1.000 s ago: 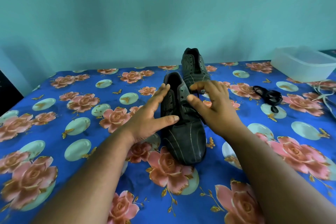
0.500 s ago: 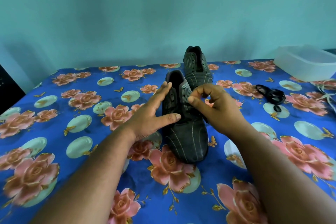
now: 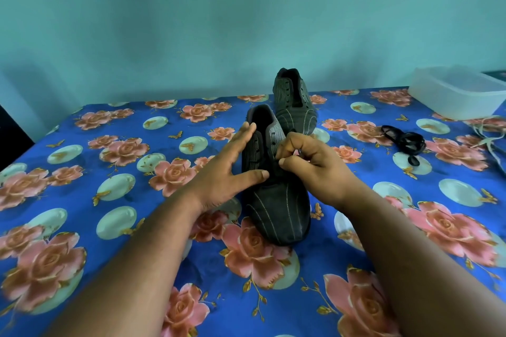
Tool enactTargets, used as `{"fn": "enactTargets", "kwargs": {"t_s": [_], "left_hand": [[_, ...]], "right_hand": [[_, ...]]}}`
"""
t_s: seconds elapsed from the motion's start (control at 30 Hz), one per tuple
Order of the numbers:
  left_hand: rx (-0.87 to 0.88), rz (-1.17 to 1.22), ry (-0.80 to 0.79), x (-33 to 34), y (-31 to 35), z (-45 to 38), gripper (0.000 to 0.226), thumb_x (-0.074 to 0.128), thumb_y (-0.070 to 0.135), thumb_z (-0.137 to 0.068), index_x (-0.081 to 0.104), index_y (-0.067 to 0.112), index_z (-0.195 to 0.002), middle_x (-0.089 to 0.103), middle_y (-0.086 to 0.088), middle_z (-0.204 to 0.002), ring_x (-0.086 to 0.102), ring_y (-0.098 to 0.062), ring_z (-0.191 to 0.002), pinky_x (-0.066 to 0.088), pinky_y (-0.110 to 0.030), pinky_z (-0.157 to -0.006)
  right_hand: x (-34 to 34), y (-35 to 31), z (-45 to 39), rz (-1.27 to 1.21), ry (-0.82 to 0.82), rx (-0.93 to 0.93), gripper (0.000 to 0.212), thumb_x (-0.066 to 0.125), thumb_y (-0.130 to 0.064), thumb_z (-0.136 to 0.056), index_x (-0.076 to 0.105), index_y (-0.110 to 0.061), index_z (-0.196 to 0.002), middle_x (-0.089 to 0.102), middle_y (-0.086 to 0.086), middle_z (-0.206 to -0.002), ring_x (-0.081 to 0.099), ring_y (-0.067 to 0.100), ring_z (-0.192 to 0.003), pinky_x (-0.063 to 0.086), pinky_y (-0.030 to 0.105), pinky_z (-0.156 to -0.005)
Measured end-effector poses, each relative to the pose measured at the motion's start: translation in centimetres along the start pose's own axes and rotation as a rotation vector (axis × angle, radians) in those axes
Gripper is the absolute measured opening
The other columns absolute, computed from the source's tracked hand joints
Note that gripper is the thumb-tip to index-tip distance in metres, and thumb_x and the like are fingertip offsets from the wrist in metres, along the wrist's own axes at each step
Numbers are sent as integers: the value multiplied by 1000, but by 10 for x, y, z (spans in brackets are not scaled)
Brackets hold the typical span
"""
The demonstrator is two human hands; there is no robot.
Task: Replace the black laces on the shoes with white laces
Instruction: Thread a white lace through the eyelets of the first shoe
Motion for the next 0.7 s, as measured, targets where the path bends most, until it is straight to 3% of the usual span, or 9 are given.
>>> {"fn": "enactTargets", "kwargs": {"t_s": [0.1, 0.17, 0.3, 0.37, 0.43, 0.47, 0.53, 0.6, 0.7], "left_hand": [[-17, -16, -4, 0, -1, 0, 95, 70, 50, -81, 14, 51, -158, 2, 32, -165, 0, 16, -148, 11, -26, -126], [-22, -8, -7, 0, 0, 0, 95, 69, 52, -79, 14, 52, -157, 2, 33, -165, 1, 14, -149, 11, -29, -127], [7, -2, 37, -2, -1, 1, 89, 66, 58, -82, 20, 49, -158, 9, 30, -166, 5, 12, -150, 16, -30, -124], [38, -2, 124, -5, 0, 1, 80, 66, 58, -83, 33, 46, -155, 25, 25, -163, 19, 9, -149, 26, -29, -119], [82, -4, 246, -10, 0, 0, 64, 70, 54, -83, 50, 37, -141, 47, 16, -146, 42, 6, -135, 41, -29, -108], [106, -15, 298, -12, 1, 0, 54, 73, 53, -83, 56, 33, -130, 54, 12, -134, 50, 2, -125, 46, -29, -99], [146, -40, 337, -15, 1, -1, 37, 77, 53, -84, 60, 30, -109, 60, 7, -111, 58, -7, -108, 48, -29, -84], [183, -30, 295, -12, 5, -1, 26, 73, 48, -85, 63, 27, -95, 63, 6, -94, 60, -7, -95, 49, -27, -76], [223, -31, 241, -5, 10, -2, 14, 73, 34, -91, 67, 21, -92, 64, 6, -82, 59, -17, -77, 48, -24, -70]], "right_hand": [[-6, -3, 1, -219, 44, 92, 15, 54, -10, -84, 60, -20, -74, 64, 15, -92, 54, 15, -77, 43, 23, -68], [-20, -1, 2, -317, 174, 147, 12, 53, -12, -85, 57, -10, -74, 61, 12, -88, 52, 18, -78, 41, 25, -68], [-42, 6, 5, -116, 448, 215, 40, 53, -15, -101, 42, 8, -71, 39, 12, -64, 35, 13, -57, 30, 20, -53], [-44, 13, 6, -28, 497, 280, 51, 58, -23, -102, 34, -2, -62, 29, 2, -54, 24, 13, -50, 23, 22, -47], [-45, 22, 7, 92, 496, 331, 49, 65, -22, -96, 35, -12, -60, 34, -9, -51, 29, 10, -50, 28, 27, -52], [-46, 27, 7, 160, 494, 339, 40, 69, -20, -91, 41, -16, -62, 45, -10, -58, 38, 10, -56, 33, 29, -57], [-43, 31, 8, 301, 473, 344, 23, 72, -20, -83, 52, -30, -76, 59, -10, -86, 53, 16, -85, 43, 37, -74], [-37, 28, 6, 326, 428, 296, 22, 72, -22, -84, 58, -37, -92, 57, -15, -102, 49, 19, -108, 43, 42, -92], [-23, 19, 2, 274, 318, 160, 23, 69, -24, -93, 65, -36, -112, 56, -24, -110, 47, 16, -117, 39, 33, -101]]}}
Point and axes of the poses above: each hand's wrist, its own z-axis away from the middle knuckle, its own x-axis out of the palm, y = z × x, the point moved 5 cm from there along -z, towards the middle knuckle
